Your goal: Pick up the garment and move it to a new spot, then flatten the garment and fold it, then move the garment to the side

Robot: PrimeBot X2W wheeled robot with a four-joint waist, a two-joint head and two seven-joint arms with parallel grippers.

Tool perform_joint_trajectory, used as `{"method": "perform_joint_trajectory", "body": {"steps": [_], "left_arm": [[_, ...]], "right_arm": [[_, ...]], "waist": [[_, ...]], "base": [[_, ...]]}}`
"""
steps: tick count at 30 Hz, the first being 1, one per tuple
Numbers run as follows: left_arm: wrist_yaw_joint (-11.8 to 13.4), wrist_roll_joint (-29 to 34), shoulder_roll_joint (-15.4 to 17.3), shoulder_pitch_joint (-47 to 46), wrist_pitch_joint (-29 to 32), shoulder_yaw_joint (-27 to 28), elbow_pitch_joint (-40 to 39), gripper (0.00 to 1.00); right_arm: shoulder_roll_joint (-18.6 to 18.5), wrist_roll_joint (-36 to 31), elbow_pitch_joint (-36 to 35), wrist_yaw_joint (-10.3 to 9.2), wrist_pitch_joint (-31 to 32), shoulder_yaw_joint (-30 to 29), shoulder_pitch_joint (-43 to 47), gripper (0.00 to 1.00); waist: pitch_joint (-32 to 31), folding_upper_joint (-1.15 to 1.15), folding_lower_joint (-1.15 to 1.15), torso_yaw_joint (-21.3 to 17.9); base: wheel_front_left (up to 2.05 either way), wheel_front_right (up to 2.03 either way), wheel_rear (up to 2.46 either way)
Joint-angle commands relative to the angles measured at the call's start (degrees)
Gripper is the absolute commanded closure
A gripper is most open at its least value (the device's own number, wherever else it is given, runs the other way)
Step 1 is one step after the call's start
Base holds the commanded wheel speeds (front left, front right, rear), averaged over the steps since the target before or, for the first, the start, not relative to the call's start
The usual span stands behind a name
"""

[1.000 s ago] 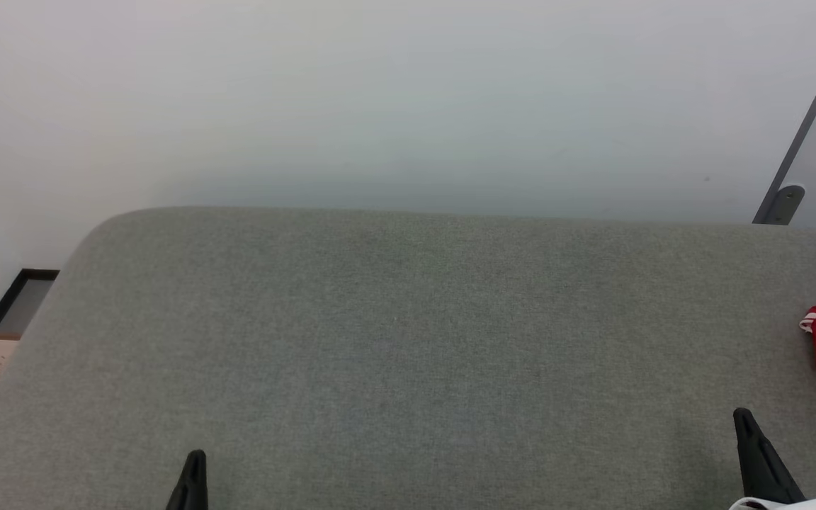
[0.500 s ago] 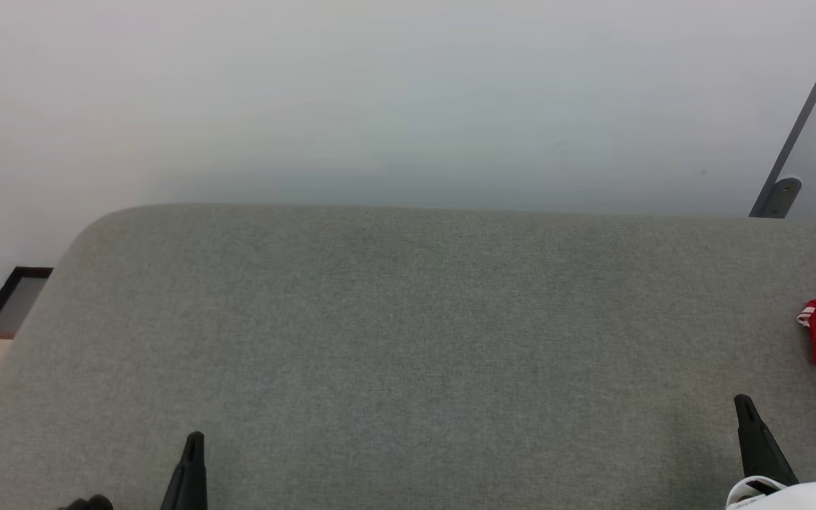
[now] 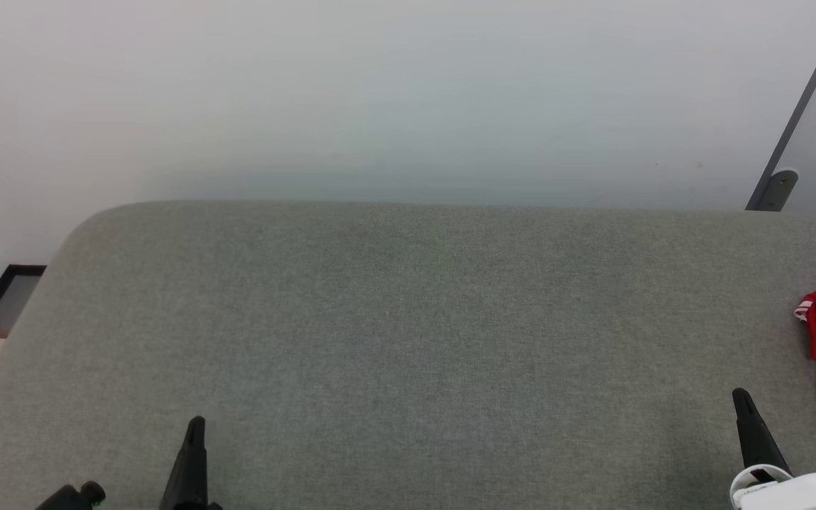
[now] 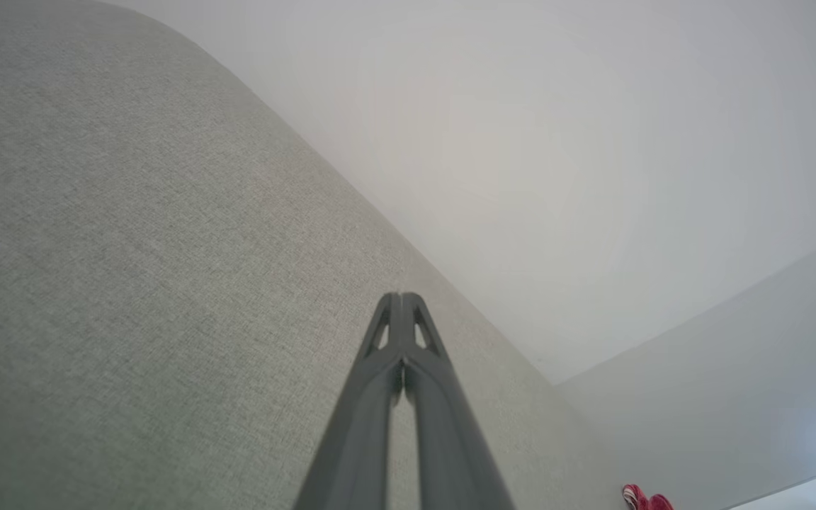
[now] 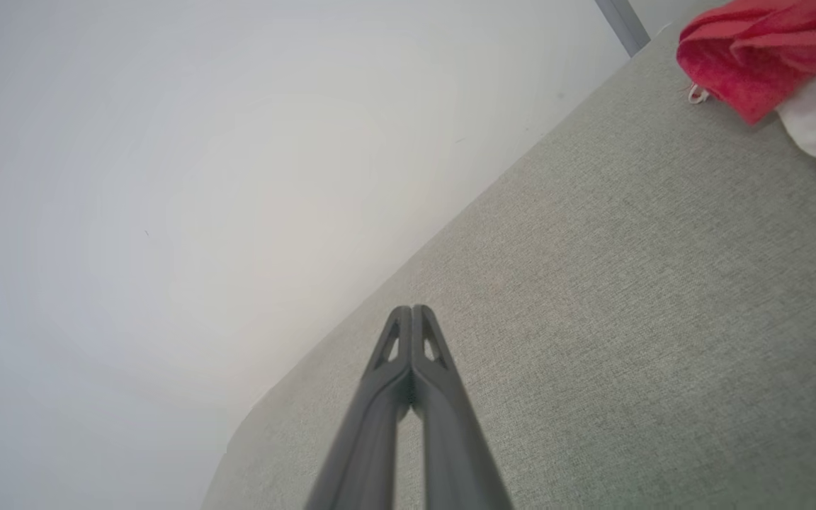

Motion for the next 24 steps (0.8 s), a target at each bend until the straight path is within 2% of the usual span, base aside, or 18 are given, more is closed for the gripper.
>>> {"method": "perform_joint_trajectory", "body": {"steps": [1, 24], "left_arm": [[-0.07, -2.10, 0.07, -1.55, 0.42, 0.21, -0.32, 1.00], [-0.11, -15.89, -0.37, -5.09, 4.15, 0.78, 1.74, 1.00]], "right_arm": [[-0.05, 1.82, -0.49, -0.02, 0.40, -0.39, -1.90, 1.00], [1.51, 13.89, 0.28, -0.04, 3.78, -1.68, -3.71, 1.00]], "waist": [[0.08, 0.00, 0.00, -0.07], [1.02, 0.00, 0.00, -0.81]], "base": [[0.00, 0.00, 0.00], [0.00, 0.00, 0.00]]}}
